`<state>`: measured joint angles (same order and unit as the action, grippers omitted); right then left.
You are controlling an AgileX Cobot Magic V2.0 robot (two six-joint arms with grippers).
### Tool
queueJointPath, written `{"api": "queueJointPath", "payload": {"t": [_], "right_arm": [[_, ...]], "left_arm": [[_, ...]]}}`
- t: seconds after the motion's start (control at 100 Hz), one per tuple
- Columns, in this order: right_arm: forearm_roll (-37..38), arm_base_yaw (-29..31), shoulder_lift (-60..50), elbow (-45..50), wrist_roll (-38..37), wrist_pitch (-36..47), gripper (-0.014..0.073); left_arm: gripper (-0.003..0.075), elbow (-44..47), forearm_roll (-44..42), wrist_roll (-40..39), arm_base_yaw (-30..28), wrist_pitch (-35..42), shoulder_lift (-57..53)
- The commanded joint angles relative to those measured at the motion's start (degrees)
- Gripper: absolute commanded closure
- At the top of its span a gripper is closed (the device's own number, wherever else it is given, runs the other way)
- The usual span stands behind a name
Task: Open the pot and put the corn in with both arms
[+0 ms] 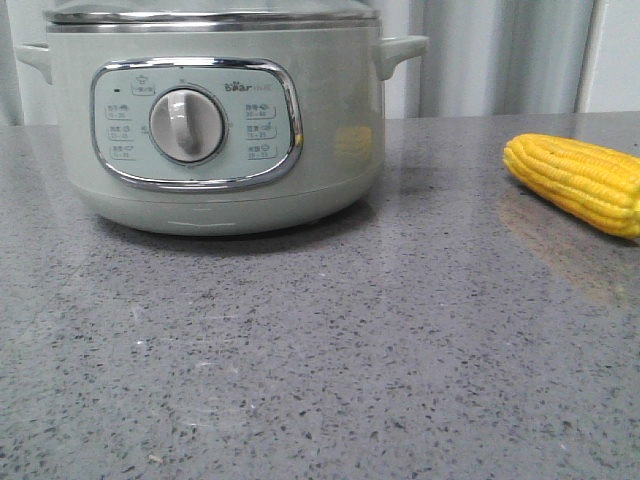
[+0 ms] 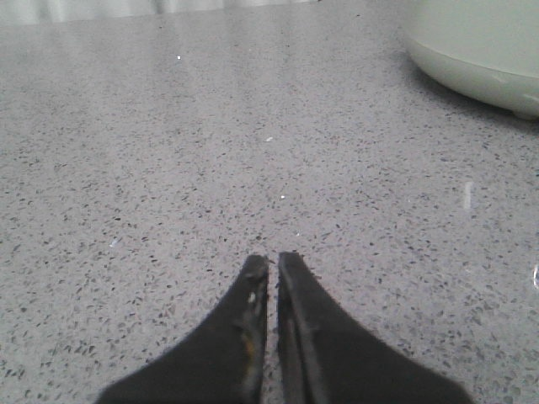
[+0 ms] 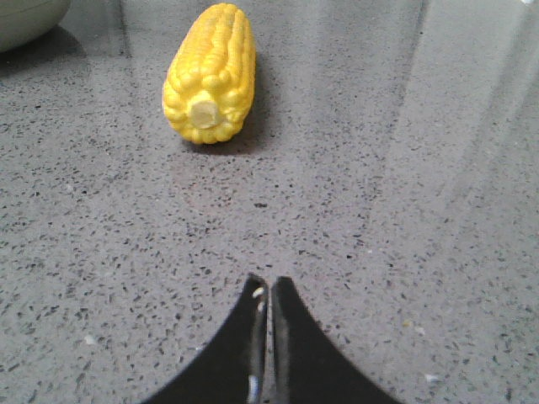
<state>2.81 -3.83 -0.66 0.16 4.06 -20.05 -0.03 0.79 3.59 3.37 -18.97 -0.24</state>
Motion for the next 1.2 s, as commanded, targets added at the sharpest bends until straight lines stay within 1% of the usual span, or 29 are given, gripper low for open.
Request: {"api": "queueJointPath", "payload": {"t": [0.0,0.66,0.81,0.93,1.19], "right_arm": [[0.18,0.42,-1.19,1.56,0.65,2.05,0.0661],[0.18,0.42,-1.19,1.56,0.65,2.05,0.0661],[0.28,0.42,-1.19,1.56,0.65,3.20,0.0661],[0.28,0.42,-1.19,1.56,0.65,8.07,0.0661],[0.17,0.42,-1.19,1.56,0.65,23.10,0.0661]], "left_arm": [[0.0741,0.53,0.48,-0.60,-0.34,2.32,-1.94],[0.0741,0.53,0.48,-0.60,-0.34,2.32,-1.94],[0.0741,0.53,0.48,-0.60,-0.34,2.32,-1.94],[0.0741,0.53,0.48,-0.60,-0.34,2.32,-1.94],[0.0741,0.53,0.48,-0.60,-0.34,2.32,-1.94]]}}
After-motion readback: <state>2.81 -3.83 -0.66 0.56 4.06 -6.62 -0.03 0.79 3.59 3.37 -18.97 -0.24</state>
